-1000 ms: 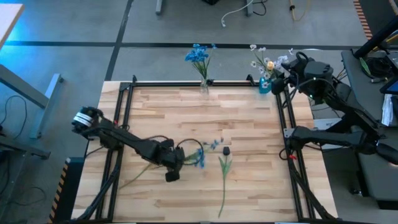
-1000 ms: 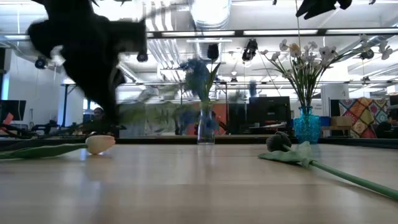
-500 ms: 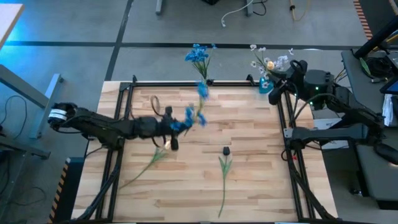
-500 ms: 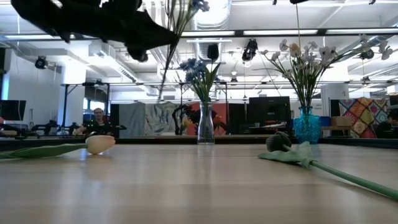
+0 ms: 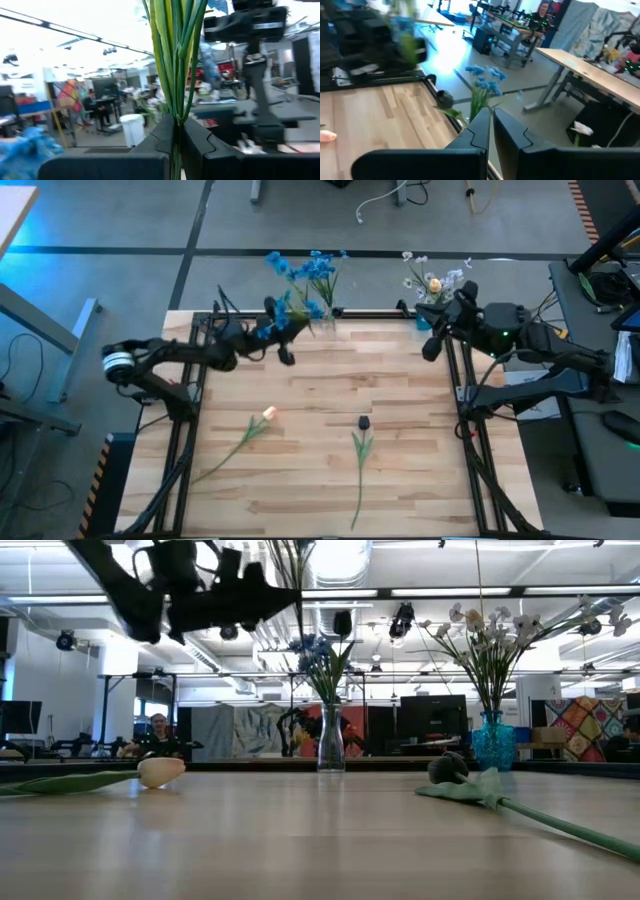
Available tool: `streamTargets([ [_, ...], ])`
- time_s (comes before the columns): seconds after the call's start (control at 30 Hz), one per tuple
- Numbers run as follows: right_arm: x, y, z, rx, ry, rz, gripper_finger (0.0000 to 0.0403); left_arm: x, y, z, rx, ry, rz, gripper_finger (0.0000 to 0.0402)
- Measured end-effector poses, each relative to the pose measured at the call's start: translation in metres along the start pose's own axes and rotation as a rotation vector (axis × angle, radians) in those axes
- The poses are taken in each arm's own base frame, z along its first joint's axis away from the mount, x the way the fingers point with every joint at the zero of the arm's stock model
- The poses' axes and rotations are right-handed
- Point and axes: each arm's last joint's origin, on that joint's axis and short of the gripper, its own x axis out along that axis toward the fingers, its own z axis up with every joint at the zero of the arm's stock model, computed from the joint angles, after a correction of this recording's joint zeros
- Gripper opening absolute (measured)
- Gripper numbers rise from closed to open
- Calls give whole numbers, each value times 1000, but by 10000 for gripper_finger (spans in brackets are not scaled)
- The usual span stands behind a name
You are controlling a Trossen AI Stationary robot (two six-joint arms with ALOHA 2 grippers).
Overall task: Sort flowers into vase by color
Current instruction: Put the blue flowers into the transparent vase
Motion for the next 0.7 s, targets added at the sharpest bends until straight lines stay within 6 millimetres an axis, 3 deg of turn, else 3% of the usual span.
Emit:
streamTargets([
  [0.3, 12, 9, 2, -35, 1, 10, 16, 47, 45, -25, 62, 2, 72, 0],
  [0.47, 11, 8, 2, -41, -1, 9, 16, 67, 59, -39, 74, 4, 95, 0],
  [0.7, 9, 7, 2, -49, -5, 9, 16, 76, 73, -56, 77, 33, 120, 0],
])
